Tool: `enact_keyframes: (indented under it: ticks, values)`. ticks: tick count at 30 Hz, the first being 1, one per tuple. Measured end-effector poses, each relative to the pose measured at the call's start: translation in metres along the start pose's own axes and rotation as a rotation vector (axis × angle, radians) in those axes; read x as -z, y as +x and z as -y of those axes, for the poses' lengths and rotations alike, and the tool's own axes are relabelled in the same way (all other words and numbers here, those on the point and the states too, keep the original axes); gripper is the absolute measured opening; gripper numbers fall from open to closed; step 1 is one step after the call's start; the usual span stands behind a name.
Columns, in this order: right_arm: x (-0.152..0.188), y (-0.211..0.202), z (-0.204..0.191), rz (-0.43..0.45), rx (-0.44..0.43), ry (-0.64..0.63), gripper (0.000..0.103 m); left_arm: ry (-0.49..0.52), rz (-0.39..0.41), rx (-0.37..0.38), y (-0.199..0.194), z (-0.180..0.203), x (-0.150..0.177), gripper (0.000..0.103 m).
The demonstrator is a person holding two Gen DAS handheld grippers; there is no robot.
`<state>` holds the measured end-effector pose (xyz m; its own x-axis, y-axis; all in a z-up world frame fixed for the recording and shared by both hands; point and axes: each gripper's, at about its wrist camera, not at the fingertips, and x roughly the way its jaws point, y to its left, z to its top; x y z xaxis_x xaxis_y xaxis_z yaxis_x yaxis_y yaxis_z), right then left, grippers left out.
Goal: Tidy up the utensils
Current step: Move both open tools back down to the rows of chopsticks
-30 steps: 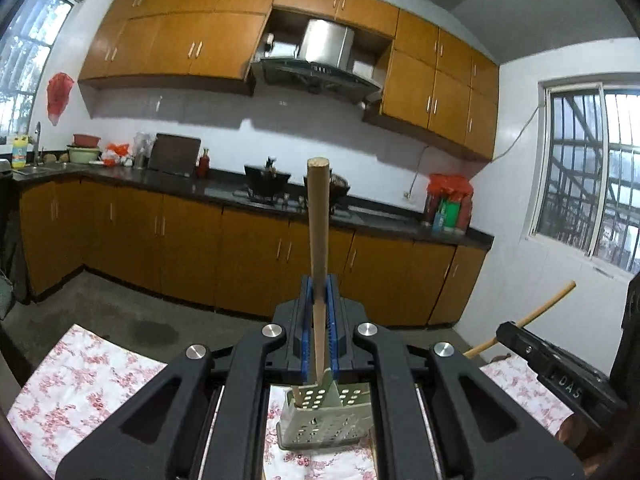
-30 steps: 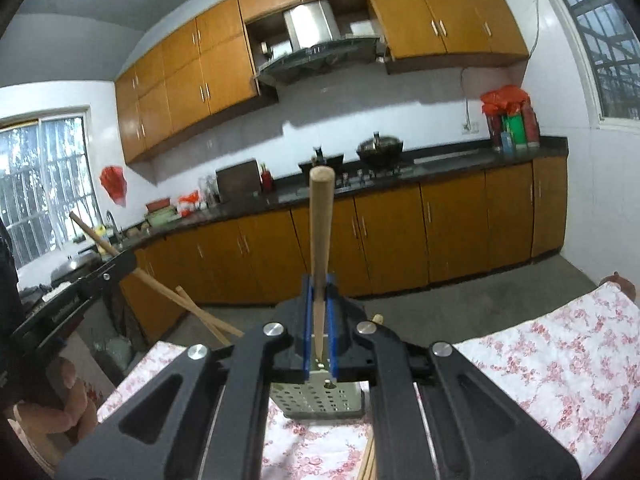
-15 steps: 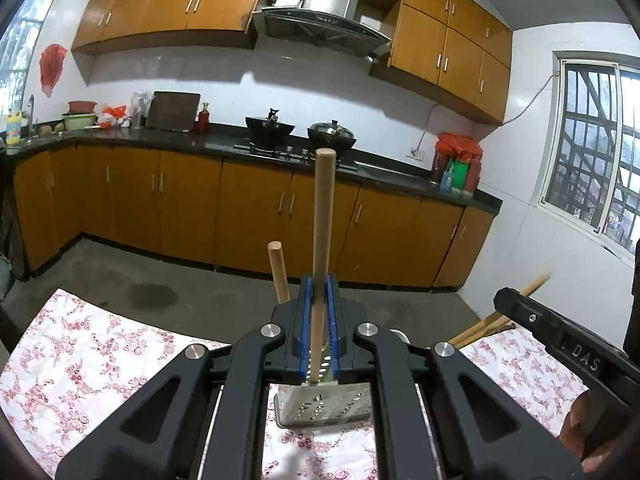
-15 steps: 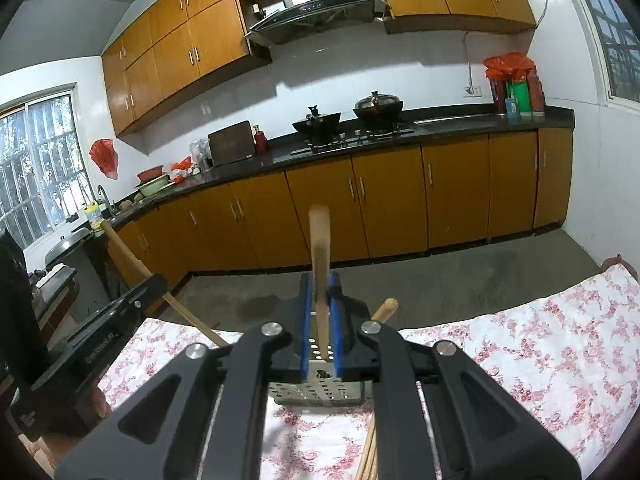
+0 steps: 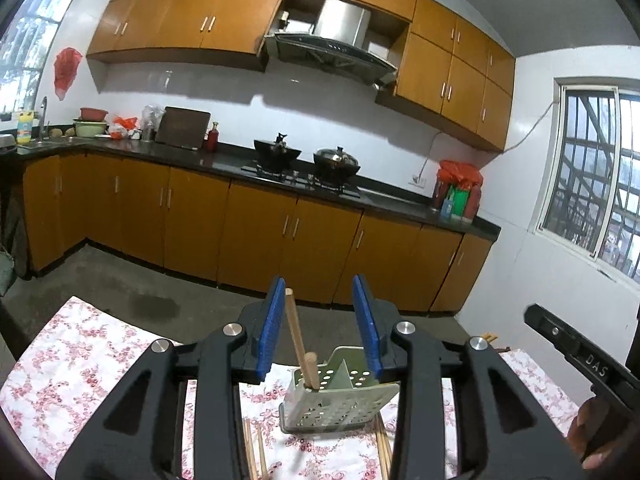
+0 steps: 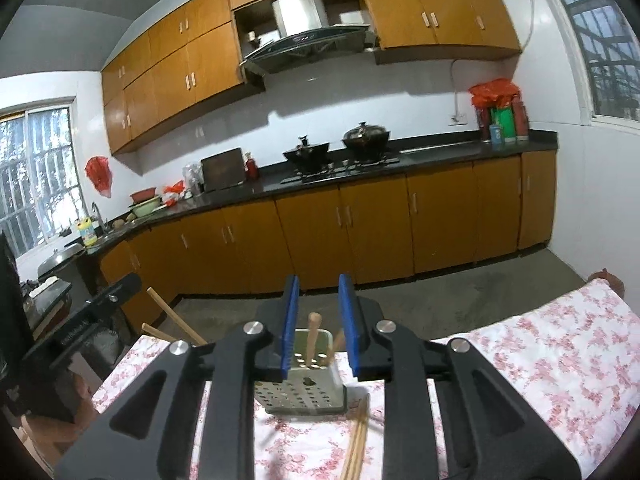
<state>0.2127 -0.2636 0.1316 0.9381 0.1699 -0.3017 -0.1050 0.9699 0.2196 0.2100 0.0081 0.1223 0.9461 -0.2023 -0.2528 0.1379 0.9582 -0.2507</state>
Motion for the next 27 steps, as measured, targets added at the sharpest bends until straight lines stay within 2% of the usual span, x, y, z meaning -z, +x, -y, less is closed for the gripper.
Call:
enact_keyframes:
  ticks: [5,8,10,13,17,21,27]
  values:
    - [0.03,-0.018,0.026,-0.036,0.072,0.02,0.024,0.015,-0.012,-0.057,-0.02,-0.013,0.014,0.037]
    - [0.063,-0.009,0.043,-0.138,0.096,0.045,0.024,0.037,-0.063,-0.11,-0.023,-0.025,0.037,0.038]
    - [0.094,0.004,0.05,-0.234,0.11,0.054,0.024,0.049,-0.114,-0.14,-0.02,-0.032,0.055,0.038]
    - [0.136,0.022,0.051,-0.362,0.101,0.048,0.024,0.049,-0.231,-0.181,-0.009,-0.047,0.092,0.037]
    - [0.18,0.034,0.044,-0.479,0.071,0.05,0.023,0.037,-0.35,-0.206,-0.001,-0.06,0.132,0.037]
    - [0.212,0.04,0.031,-0.544,0.048,0.036,0.022,0.029,-0.441,-0.214,0.006,-0.064,0.162,0.037]
    - [0.223,0.044,0.024,-0.577,0.049,0.015,0.016,0.033,-0.5,-0.204,0.008,-0.064,0.184,0.037]
